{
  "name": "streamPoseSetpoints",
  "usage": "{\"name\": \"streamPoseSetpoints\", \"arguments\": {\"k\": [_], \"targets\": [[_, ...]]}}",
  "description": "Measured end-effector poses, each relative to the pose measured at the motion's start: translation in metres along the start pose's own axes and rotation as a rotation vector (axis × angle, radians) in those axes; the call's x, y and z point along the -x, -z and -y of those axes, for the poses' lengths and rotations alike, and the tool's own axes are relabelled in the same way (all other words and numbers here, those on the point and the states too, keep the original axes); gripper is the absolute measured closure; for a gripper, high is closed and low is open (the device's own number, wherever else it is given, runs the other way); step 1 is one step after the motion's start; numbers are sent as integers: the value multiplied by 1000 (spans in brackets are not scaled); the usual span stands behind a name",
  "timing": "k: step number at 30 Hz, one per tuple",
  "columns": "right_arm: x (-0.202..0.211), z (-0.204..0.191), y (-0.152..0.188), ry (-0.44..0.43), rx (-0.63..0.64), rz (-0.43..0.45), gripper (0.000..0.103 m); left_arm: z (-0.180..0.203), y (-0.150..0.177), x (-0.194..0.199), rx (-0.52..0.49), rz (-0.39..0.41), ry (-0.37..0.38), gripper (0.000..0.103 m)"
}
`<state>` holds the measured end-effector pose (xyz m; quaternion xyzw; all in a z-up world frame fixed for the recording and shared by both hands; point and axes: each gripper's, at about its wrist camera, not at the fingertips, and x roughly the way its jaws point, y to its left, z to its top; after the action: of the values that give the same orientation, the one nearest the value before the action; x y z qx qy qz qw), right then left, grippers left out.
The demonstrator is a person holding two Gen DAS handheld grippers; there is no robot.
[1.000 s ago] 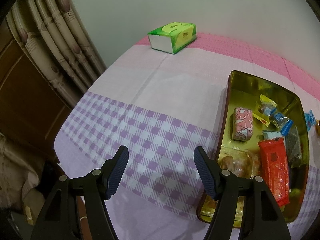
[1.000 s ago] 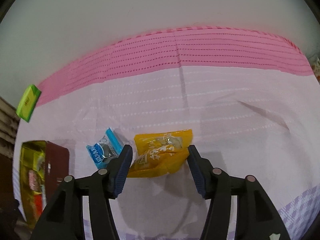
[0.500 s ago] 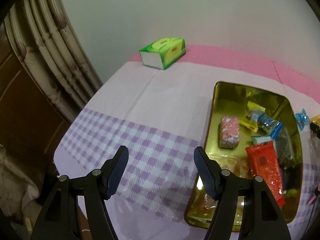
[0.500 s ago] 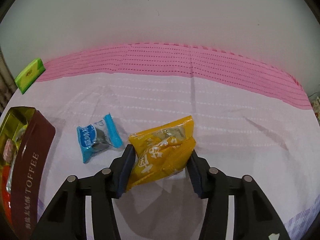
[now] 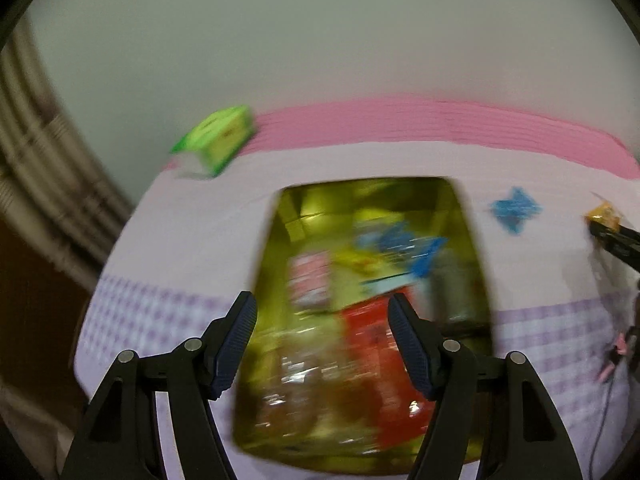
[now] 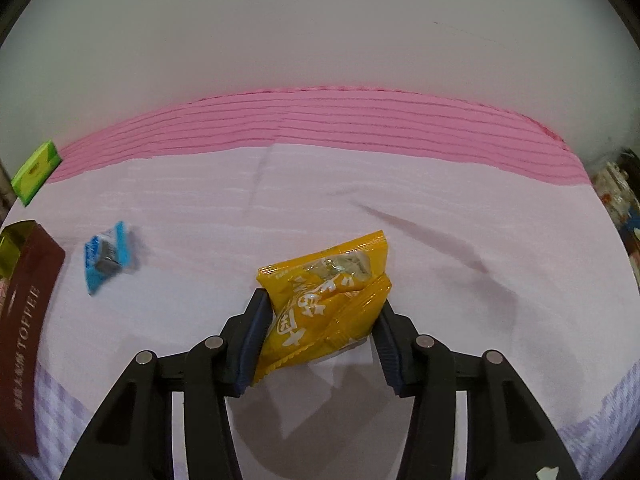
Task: Organize snacks
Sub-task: 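Grasp the light-blue wrapped candy with the left gripper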
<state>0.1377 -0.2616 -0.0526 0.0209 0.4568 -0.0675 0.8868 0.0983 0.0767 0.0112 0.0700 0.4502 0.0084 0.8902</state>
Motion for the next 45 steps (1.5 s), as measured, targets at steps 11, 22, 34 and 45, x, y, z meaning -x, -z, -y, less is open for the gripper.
{"name": "streamPoseSetpoints", "arguments": {"k": [11, 22, 34, 45], "targets": [[15, 33, 21, 25, -24, 5, 57, 102, -40, -9, -176, 33, 185, 35], [18, 41, 29, 22, -28, 21, 56, 136, -64, -39, -248, -43, 255, 35], [19, 42, 30, 19, -29, 21, 54, 157, -79, -74, -290, -89, 257, 35], [19, 42, 29, 20, -30, 20, 53, 169, -90, -103, -298, -135, 274, 41]]}}
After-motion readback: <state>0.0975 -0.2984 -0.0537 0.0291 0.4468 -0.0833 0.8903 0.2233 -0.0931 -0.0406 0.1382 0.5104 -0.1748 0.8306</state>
